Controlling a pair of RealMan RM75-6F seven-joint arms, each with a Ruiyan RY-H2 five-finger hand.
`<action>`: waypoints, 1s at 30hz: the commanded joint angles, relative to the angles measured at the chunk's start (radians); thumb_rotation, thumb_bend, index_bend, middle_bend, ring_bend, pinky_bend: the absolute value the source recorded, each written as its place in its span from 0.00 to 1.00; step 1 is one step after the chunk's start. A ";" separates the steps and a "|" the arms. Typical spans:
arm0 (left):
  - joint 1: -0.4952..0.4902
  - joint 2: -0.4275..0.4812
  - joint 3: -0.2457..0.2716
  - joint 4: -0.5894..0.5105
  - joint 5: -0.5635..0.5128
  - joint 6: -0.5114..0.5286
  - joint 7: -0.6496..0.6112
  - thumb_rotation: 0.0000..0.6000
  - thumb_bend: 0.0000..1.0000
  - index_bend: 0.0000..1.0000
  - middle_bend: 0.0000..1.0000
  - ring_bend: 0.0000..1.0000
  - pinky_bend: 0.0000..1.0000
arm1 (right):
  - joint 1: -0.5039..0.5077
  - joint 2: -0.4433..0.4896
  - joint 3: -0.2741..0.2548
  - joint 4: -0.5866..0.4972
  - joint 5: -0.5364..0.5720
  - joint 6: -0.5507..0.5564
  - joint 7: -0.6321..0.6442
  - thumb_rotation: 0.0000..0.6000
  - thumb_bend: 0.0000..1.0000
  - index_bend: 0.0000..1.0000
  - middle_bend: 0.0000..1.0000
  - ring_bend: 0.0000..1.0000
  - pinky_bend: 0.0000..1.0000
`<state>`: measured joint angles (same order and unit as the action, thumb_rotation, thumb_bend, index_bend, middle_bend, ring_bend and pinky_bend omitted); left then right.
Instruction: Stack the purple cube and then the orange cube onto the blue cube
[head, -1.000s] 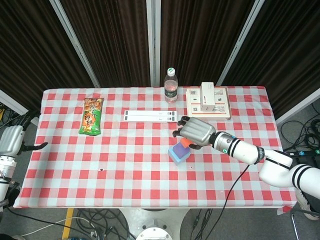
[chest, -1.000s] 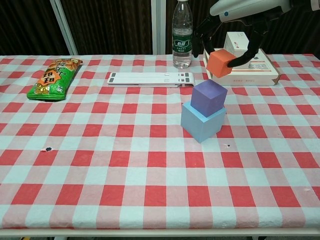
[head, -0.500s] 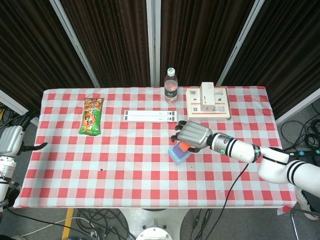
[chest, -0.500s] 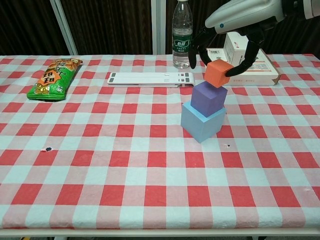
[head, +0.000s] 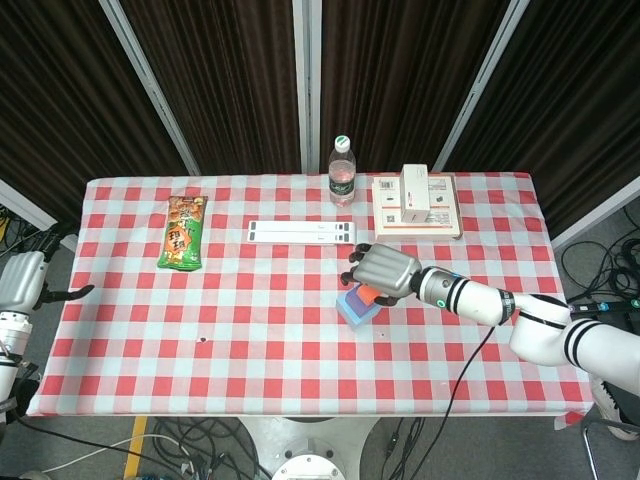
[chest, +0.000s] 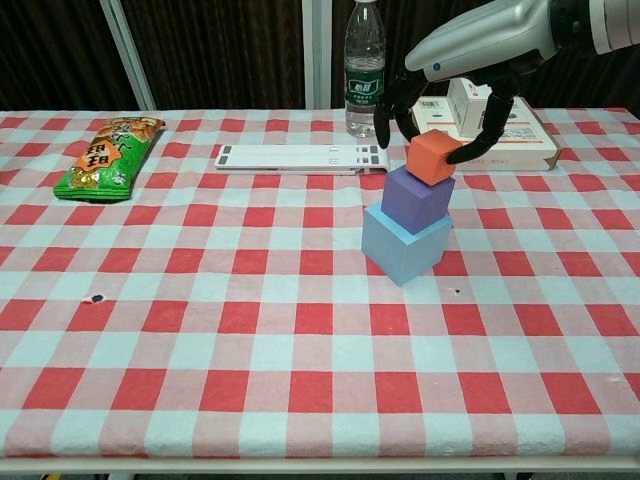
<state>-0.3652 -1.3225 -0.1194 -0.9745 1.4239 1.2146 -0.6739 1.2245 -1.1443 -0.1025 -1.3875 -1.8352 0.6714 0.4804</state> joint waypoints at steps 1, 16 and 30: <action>-0.001 -0.005 0.002 0.009 0.000 -0.006 -0.007 1.00 0.03 0.24 0.22 0.16 0.29 | 0.004 -0.004 -0.002 0.005 0.005 -0.003 0.002 1.00 0.23 0.28 0.43 0.18 0.17; -0.010 -0.015 0.000 0.039 0.005 -0.010 -0.032 1.00 0.03 0.24 0.22 0.16 0.29 | 0.026 -0.016 -0.015 0.015 0.018 -0.007 0.004 1.00 0.17 0.28 0.41 0.18 0.17; -0.010 -0.007 -0.003 0.025 0.009 0.002 -0.033 1.00 0.03 0.24 0.22 0.16 0.29 | 0.005 0.013 0.018 -0.020 0.068 0.058 0.004 1.00 0.09 0.22 0.31 0.14 0.17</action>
<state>-0.3751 -1.3302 -0.1222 -0.9484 1.4324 1.2165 -0.7071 1.2423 -1.1430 -0.1007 -1.3953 -1.7844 0.6999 0.4751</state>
